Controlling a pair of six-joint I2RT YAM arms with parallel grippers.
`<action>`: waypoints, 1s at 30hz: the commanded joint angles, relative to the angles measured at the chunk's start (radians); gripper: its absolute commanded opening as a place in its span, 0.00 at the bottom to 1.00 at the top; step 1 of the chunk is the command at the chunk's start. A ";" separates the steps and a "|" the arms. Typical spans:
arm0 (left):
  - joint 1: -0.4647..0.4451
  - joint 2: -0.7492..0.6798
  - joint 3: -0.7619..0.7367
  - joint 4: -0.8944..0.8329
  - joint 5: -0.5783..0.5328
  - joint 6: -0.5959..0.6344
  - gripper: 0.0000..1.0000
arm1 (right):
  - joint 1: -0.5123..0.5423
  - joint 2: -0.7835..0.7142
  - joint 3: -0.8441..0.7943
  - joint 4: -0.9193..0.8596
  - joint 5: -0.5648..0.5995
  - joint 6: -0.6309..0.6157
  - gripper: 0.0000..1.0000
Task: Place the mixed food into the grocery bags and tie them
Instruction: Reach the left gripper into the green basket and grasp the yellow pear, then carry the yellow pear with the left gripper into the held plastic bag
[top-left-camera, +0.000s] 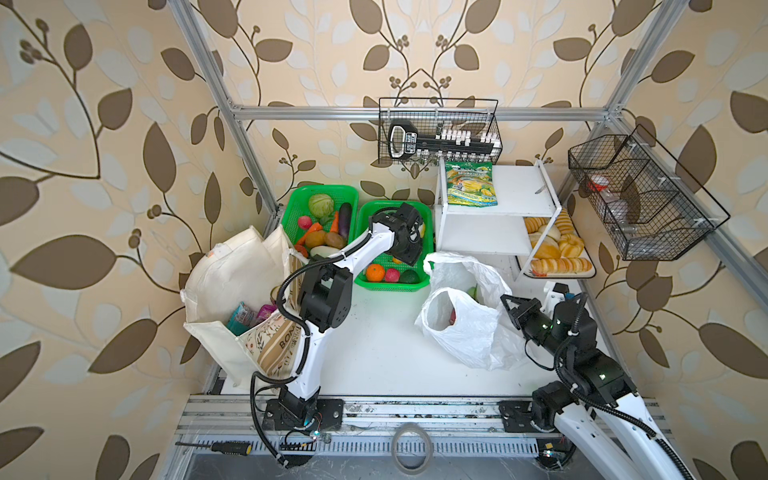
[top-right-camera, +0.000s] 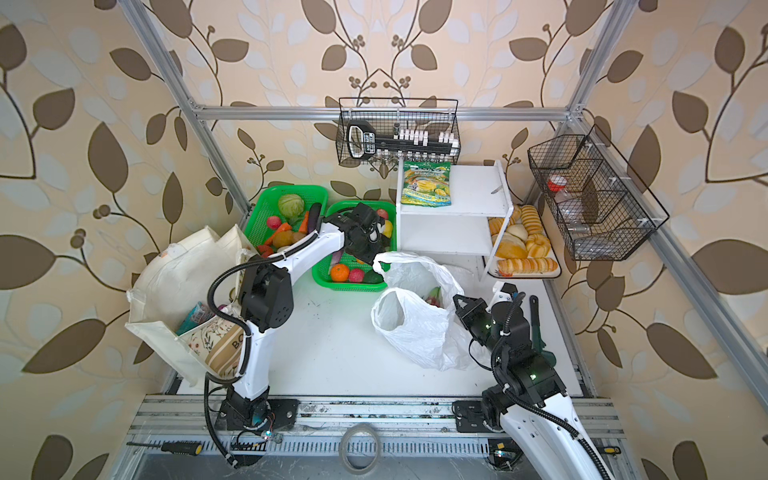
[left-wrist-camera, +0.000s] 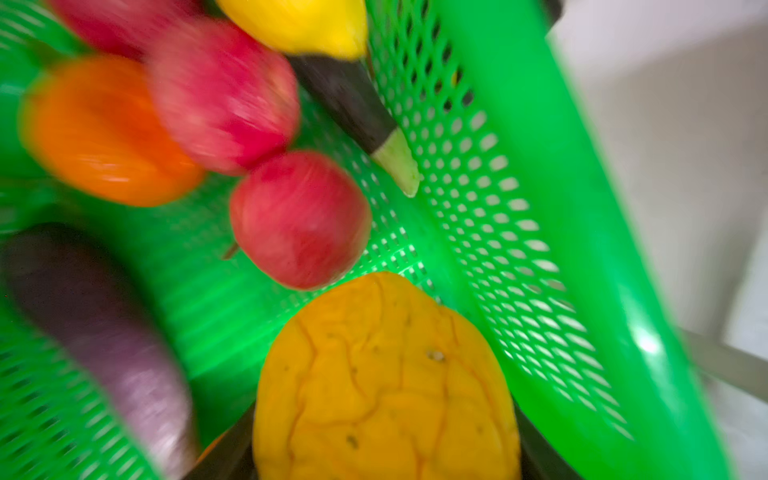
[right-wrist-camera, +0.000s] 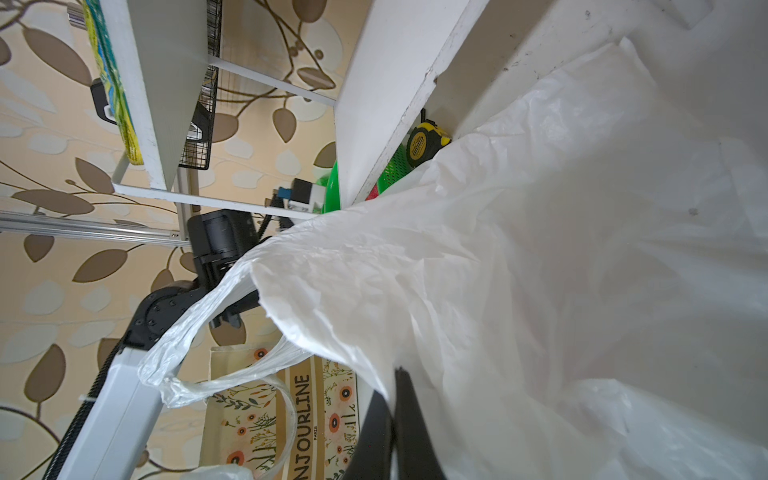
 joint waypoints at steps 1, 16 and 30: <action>0.004 -0.134 -0.028 0.053 -0.052 -0.029 0.65 | -0.003 -0.013 0.025 -0.001 -0.012 0.019 0.00; 0.003 -0.653 -0.502 0.167 0.129 -0.295 0.63 | -0.003 -0.007 0.013 0.031 -0.025 0.032 0.00; -0.144 -0.856 -1.001 0.661 0.618 -0.544 0.62 | -0.003 -0.004 0.009 0.030 -0.038 0.054 0.00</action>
